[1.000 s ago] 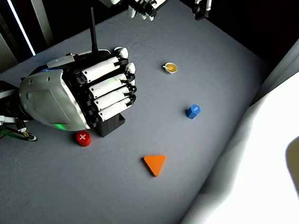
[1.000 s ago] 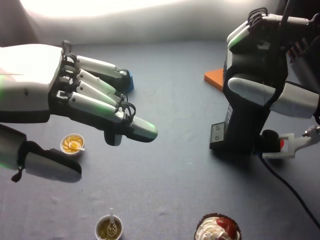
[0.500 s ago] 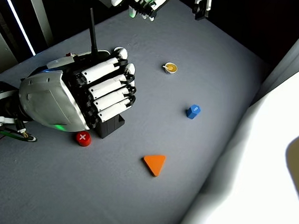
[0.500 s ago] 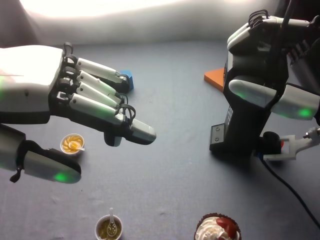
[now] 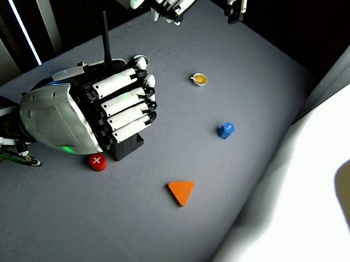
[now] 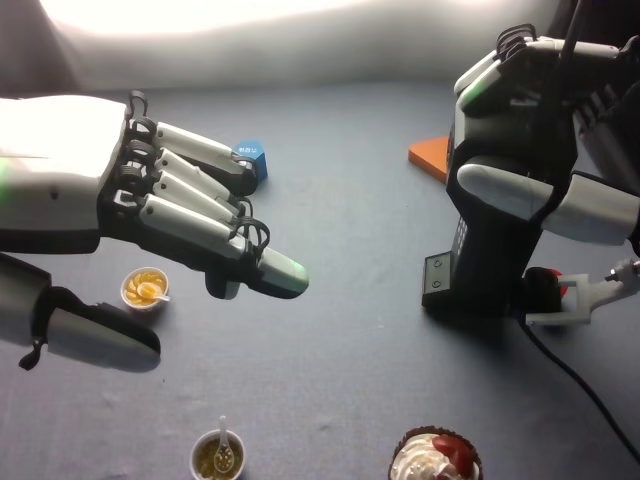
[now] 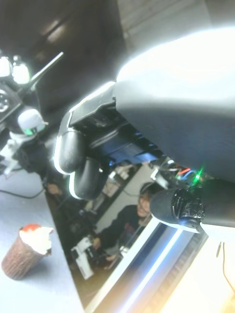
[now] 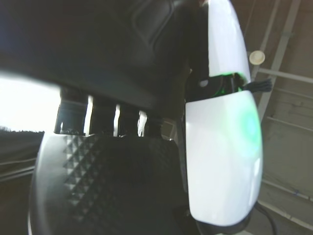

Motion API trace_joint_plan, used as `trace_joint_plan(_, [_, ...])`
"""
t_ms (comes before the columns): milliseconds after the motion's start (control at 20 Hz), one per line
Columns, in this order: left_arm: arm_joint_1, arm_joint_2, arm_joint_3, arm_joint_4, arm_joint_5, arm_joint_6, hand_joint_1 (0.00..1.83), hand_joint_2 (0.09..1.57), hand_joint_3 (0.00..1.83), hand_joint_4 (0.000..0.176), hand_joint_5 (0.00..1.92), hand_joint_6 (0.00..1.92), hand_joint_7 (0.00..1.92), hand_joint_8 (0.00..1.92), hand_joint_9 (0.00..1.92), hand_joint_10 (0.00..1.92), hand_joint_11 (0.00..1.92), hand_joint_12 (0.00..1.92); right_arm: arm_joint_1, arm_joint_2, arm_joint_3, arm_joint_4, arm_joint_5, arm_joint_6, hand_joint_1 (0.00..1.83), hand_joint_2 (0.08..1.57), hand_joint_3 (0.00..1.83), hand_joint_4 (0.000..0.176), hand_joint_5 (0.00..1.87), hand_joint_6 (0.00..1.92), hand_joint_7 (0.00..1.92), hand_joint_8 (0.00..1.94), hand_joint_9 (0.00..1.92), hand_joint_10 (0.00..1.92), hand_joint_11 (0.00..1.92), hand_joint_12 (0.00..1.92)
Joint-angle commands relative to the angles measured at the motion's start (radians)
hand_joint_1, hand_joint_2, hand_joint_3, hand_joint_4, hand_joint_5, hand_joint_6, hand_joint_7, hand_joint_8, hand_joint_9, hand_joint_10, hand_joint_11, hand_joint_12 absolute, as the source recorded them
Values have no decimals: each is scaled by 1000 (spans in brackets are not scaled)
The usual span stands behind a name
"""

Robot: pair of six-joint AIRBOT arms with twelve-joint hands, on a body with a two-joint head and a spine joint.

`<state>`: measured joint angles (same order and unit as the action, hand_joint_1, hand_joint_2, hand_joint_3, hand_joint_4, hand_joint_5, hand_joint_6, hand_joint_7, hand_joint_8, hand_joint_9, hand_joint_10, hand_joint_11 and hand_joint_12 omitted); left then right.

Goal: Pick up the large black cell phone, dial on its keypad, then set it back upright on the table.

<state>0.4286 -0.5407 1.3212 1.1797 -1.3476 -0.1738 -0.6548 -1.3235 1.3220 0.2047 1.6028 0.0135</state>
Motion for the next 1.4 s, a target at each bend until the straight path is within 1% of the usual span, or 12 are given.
trace_joint_plan(0, [-25, 0, -3, -90, -77, -3, 235, 1382, 0, 7, 424, 2, 624, 1082, 627, 1560, 372, 1902, -1, 7, 4, -6, 119, 14, 1484, 1117, 0, 0, 1003, 675, 909, 1006, 918, 1211, 788, 1655])
trace_joint_plan(450, [-18, 0, 24, -96, -110, -6, 227, 1410, 2, 0, 416, 0, 652, 1115, 634, 1578, 383, 1900, -1, 7, 3, -13, 120, 14, 1492, 1096, 0, 0, 1038, 634, 937, 952, 962, 1128, 829, 1606])
trace_joint_plan(550, [-20, -2, 23, -97, -106, -12, 221, 1427, 5, 0, 410, 0, 654, 1131, 652, 1611, 369, 1920, -1, 7, 3, -14, 120, 14, 1401, 1116, 3, 0, 984, 710, 930, 1056, 942, 1337, 856, 1430])
trace_joint_plan(650, [-25, -2, 22, -97, -110, -13, 229, 1418, 0, 0, 413, 1, 635, 1130, 647, 1618, 347, 1908, -1, 8, 3, -14, 120, 14, 1383, 1110, 0, 0, 1007, 760, 945, 1004, 928, 1319, 912, 1283])
trace_joint_plan(700, [-38, -2, 20, -97, -109, -25, 228, 1412, 0, 0, 415, 1, 623, 1124, 634, 1615, 322, 1903, -1, 9, 3, -14, 120, 14, 1373, 1134, 6, 0, 931, 907, 888, 1092, 891, 1361, 841, 1311])
trace_joint_plan(950, [-91, 14, 26, -50, -100, -26, 249, 1406, 0, 0, 423, 1, 657, 1097, 650, 1565, 395, 1905, -1, 8, 5, -14, 120, 14, 1367, 1136, 5, 0, 903, 1030, 910, 1024, 866, 1325, 745, 1278])
trace_joint_plan(1000, [-93, 16, 26, -50, -101, -31, 252, 1405, 0, 0, 423, 1, 657, 1098, 655, 1568, 408, 1907, -1, 8, 6, -14, 120, 14, 1219, 1185, 0, 0, 789, 1246, 897, 1128, 801, 966, 702, 1266])
trace_joint_plan(1050, [-94, 16, 25, -50, -102, -33, 257, 1404, 0, 0, 422, 0, 663, 1102, 654, 1560, 353, 1889, -1, 8, 6, -14, 120, 14, 1173, 1223, 0, 0, 702, 1365, 859, 1220, 778, 816, 655, 1298])
trace_joint_plan(1100, [-94, 16, 23, -50, -102, -36, 248, 1405, 0, 0, 421, 0, 658, 1102, 656, 1560, 364, 1897, -1, 8, 6, -14, 120, 14, 1128, 1205, 0, 0, 780, 1268, 777, 651, 764, 692, 638, 1318])
trace_joint_plan(1150, [-94, 16, 23, -50, -104, -39, 241, 1400, 0, 0, 424, 1, 643, 1099, 645, 1571, 373, 1909, -1, 8, 6, -14, 120, 14, 1175, 1143, 0, 0, 694, 606, 786, 371, 729, 613, 564, 1354])
trace_joint_plan(1200, [-93, 17, 23, -50, -104, -40, 237, 1392, 0, 0, 431, 2, 637, 1089, 631, 1570, 375, 1887, -1, 8, 7, -14, 120, 14, 1145, 1138, 0, 0, 731, 259, 770, 151, 680, 430, 426, 1287])
trace_joint_plan(1350, [-94, 18, 23, -51, -100, -42, 224, 1390, 0, 7, 423, 0, 628, 1083, 610, 1560, 357, 1900, -1, 8, 7, -14, 120, 14, 1120, 1145, 0, 0, 798, 38, 781, 15, 706, 212, 372, 1235])
